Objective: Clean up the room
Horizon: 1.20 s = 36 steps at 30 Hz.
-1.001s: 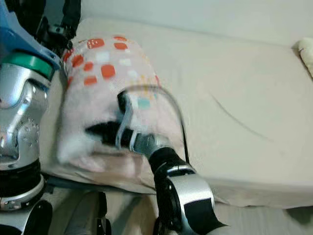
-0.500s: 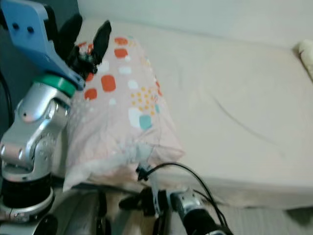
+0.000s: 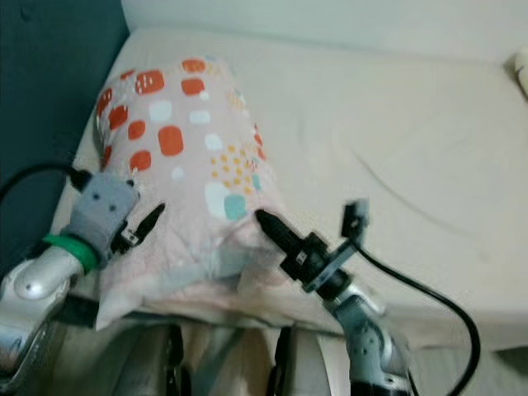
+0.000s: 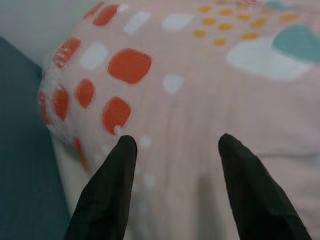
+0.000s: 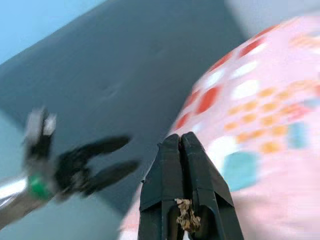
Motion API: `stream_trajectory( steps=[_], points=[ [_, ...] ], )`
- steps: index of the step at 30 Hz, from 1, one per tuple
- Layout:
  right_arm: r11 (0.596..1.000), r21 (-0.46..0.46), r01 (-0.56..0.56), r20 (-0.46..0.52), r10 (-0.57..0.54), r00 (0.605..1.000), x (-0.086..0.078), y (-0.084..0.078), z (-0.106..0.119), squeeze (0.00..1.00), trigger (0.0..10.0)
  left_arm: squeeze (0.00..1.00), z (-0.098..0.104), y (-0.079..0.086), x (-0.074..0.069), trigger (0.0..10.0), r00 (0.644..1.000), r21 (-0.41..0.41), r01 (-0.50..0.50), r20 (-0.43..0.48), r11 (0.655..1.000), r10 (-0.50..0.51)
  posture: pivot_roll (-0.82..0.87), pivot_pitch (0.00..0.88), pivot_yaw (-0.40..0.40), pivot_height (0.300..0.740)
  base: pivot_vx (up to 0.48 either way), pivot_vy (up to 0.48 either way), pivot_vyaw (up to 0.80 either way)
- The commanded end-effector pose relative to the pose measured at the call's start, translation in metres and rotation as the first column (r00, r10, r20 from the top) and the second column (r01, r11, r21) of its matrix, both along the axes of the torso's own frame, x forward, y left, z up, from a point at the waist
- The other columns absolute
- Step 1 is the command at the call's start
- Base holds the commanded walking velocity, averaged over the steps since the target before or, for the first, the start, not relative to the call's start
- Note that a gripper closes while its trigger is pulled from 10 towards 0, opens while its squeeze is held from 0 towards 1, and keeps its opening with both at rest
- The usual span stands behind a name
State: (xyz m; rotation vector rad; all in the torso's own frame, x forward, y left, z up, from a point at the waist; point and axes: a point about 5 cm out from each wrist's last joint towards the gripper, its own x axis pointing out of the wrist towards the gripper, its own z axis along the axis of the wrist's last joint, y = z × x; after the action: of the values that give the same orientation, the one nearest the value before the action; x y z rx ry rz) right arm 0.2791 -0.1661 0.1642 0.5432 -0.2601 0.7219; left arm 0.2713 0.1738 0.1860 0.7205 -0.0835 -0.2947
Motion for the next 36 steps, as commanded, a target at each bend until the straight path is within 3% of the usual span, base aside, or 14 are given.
stream_trajectory(
  steps=[1, 5, 6, 7, 14, 21, 22, 23, 26, 27, 29, 30, 31, 36],
  points=[
    [0.916, -0.032, 0.400, -0.108, -0.401, 0.910, 0.003, -0.050, -0.018, 0.00, 10.0, 0.00, -0.023, 0.007, -0.020, 10.0, 0.995, 0.210, 0.097, -0.042, 0.973, -0.090, 0.14, 0.177, 0.029, 0.615, 0.000, 0.000, 0.00],
    [0.886, -0.053, 0.461, -0.127, -0.464, 0.877, 0.004, -0.060, -0.021, 0.00, 10.0, 0.00, -0.031, 0.011, -0.028, 10.0, 0.992, 0.254, 0.122, -0.070, 0.960, -0.108, 0.13, 0.180, 0.025, 0.615, 0.000, 0.000, 0.00],
    [0.873, -0.059, 0.484, -0.145, -0.487, 0.861, 0.005, -0.064, -0.021, 0.00, 10.0, 0.16, -0.038, 0.014, -0.033, 10.0, 0.987, 0.292, 0.146, -0.102, 0.945, -0.121, 0.14, 0.180, 0.022, 0.615, 0.000, 0.000, 0.00],
    [0.872, -0.059, 0.486, -0.151, -0.489, 0.859, 0.009, -0.065, -0.018, 0.00, 10.0, 1.00, -0.049, 0.016, -0.037, 10.0, 0.976, 0.316, 0.188, -0.170, 0.930, -0.139, 0.14, 0.175, 0.016, 0.615, 0.000, 0.000, 0.00],
    [0.867, -0.034, 0.498, -0.160, -0.496, 0.853, 0.019, -0.066, -0.008, 0.00, 10.0, 1.00, -0.075, 0.014, -0.045, 10.0, 0.915, 0.313, 0.311, -0.354, 0.898, -0.193, 0.13, 0.168, 0.007, 0.615, 0.000, 0.000, 0.00],
    [0.856, -0.034, 0.516, -0.168, -0.514, 0.841, 0.021, -0.066, -0.010, 0.00, 10.0, 1.00, -0.087, 0.007, -0.032, 10.0, 0.945, 0.343, 0.243, -0.293, 0.907, -0.142, 0.13, 0.169, 0.005, 0.615, 0.000, 0.000, 0.00],
    [0.854, -0.034, 0.519, -0.168, -0.517, 0.840, 0.022, -0.065, -0.011, 0.00, 10.0, 0.70, -0.093, 0.005, -0.024, 10.0, 0.961, 0.381, 0.204, -0.252, 0.902, -0.111, 0.12, 0.171, -0.003, 0.615, 0.000, 0.000, 0.00],
    [0.853, -0.034, 0.521, -0.168, -0.519, 0.838, 0.023, -0.064, -0.010, 0.00, 10.0, 0.25, -0.097, 0.002, -0.017, 10.0, 0.978, 0.425, 0.159, -0.194, 0.891, -0.082, 0.12, 0.171, -0.003, 0.615, 0.000, 0.000, 0.00],
    [0.853, -0.034, 0.521, -0.168, -0.519, 0.838, 0.023, -0.064, -0.010, 0.00, 10.0, 0.25, -0.097, 0.002, -0.017, 10.0, 0.978, 0.425, 0.159, -0.194, 0.891, -0.082, 0.12, 0.171, -0.003, 0.615, 0.000, 0.000, 0.00],
    [0.853, -0.032, 0.521, -0.166, -0.518, 0.839, 0.024, -0.063, -0.009, 0.00, 10.0, 0.00, -0.101, 0.001, -0.010, 10.0, 0.988, 0.462, 0.120, -0.146, 0.879, -0.058, 0.12, 0.171, -0.003, 0.615, 0.000, 0.000, 0.00],
    [0.853, -0.028, 0.520, -0.166, -0.517, 0.840, 0.026, -0.062, -0.008, 0.00, 10.0, 0.00, -0.105, 0.000, -0.003, 10.0, 0.995, 0.511, 0.077, -0.091, 0.856, -0.035, 0.10, 0.172, -0.007, 0.615, 0.000, 0.000, 0.00],
    [0.853, -0.026, 0.521, -0.165, -0.518, 0.840, 0.026, -0.063, -0.006, 0.00, 10.0, 0.00, -0.109, 0.001, 0.000, 8.6, 0.998, 0.544, 0.054, -0.067, 0.838, -0.021, 0.10, 0.172, -0.007, 0.615, 0.000, 0.000, 0.00],
    [0.851, -0.026, 0.524, -0.165, -0.521, 0.838, 0.026, -0.065, -0.005, 0.00, 10.0, 0.00, -0.112, 0.005, 0.000, 0.0, 0.998, 0.557, 0.039, -0.064, 0.829, -0.004, 0.10, 0.172, -0.007, 0.615, 0.000, 0.000, 0.00],
    [0.843, -0.027, 0.537, -0.181, -0.532, 0.827, 0.024, -0.070, -0.008, 0.00, 10.0, 0.00, -0.108, 0.020, -0.004, 0.0, 0.997, 0.548, 0.016, -0.067, 0.836, 0.025, 0.10, 0.176, -0.007, 0.615, 0.000, 0.000, 0.00]
  ],
)
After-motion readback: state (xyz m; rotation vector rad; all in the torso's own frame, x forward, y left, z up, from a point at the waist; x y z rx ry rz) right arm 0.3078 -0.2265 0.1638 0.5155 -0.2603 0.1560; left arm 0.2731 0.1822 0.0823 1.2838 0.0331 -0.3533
